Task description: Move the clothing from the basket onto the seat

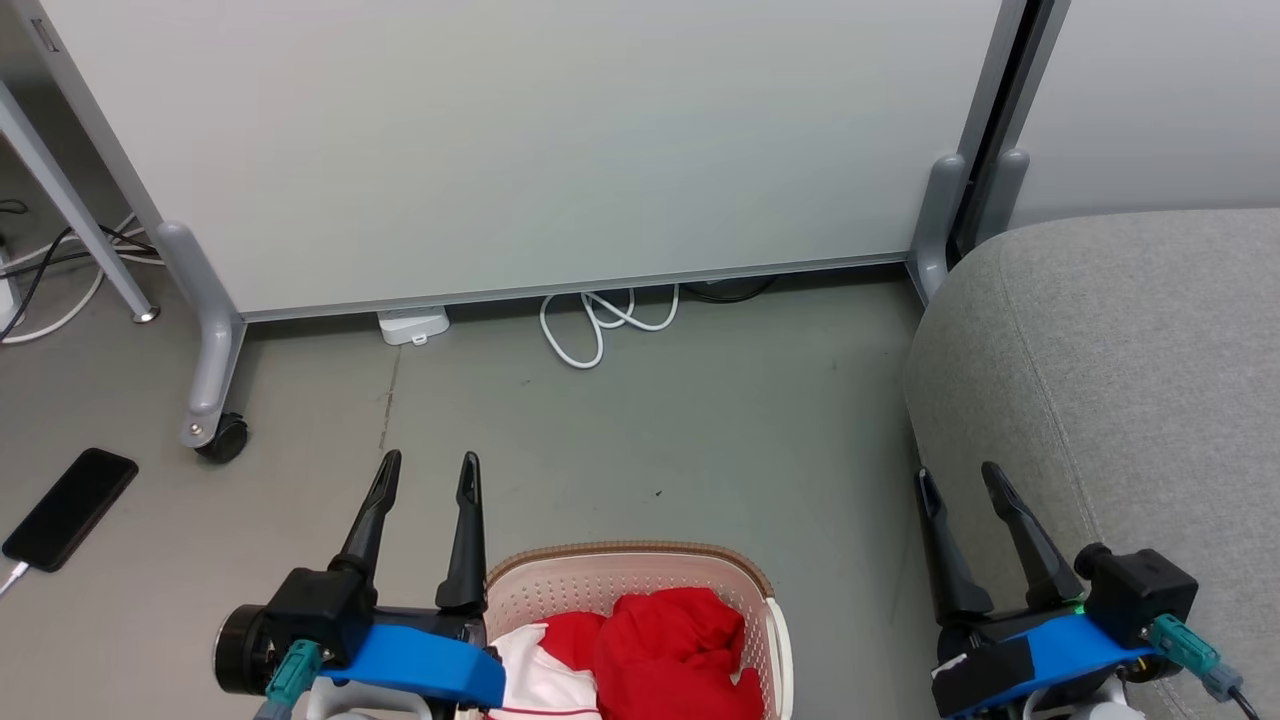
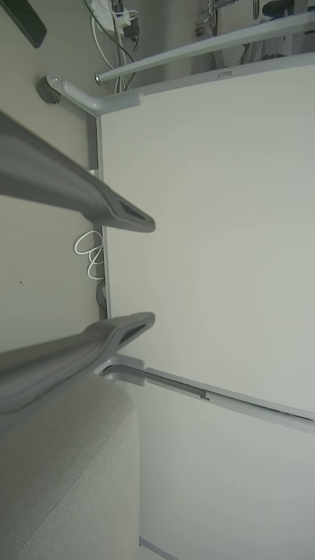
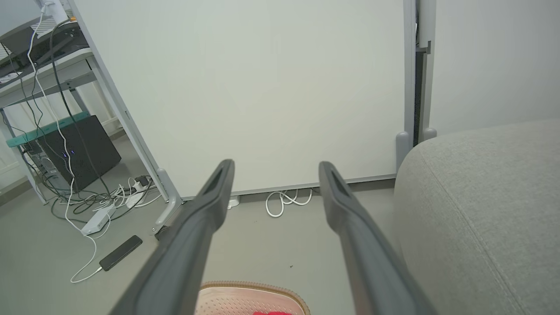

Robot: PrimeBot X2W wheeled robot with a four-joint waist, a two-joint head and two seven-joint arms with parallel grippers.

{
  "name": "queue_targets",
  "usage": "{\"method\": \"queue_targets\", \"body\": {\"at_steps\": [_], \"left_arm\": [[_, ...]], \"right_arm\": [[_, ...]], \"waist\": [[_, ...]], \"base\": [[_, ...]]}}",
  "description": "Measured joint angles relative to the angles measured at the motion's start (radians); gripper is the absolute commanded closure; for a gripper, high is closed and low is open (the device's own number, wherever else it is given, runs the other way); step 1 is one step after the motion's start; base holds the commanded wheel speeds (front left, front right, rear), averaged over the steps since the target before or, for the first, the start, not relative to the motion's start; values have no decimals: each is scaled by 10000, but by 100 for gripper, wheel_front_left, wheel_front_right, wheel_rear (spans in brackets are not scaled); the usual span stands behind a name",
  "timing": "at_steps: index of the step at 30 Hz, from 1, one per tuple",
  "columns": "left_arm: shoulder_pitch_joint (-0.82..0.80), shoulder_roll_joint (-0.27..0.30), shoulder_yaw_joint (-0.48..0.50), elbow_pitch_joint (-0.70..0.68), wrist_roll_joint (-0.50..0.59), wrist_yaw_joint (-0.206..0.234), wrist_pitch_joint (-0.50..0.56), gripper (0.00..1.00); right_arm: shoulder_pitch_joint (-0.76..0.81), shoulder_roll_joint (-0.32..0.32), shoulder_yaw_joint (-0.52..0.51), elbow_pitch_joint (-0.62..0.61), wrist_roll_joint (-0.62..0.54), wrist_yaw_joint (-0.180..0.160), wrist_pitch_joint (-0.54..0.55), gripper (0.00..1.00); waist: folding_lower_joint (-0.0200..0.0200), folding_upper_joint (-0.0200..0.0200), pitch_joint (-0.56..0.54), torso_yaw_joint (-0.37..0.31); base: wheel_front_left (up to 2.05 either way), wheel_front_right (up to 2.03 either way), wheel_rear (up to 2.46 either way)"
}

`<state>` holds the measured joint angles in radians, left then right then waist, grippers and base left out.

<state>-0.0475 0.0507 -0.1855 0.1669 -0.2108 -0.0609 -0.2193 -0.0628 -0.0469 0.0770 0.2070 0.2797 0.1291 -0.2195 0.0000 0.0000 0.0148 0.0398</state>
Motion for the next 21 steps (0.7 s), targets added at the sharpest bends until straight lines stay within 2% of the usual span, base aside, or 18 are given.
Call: {"method": "queue_targets", "body": {"at_steps": [21], "left_arm": [[58,-2,-249,-10,1498,71,-395,0]], "right_arm": [[-4,-4,125,313,-1601,2,-380,0]], "waist": [[0,0,3,116]], "base": [[0,0,0]]}}
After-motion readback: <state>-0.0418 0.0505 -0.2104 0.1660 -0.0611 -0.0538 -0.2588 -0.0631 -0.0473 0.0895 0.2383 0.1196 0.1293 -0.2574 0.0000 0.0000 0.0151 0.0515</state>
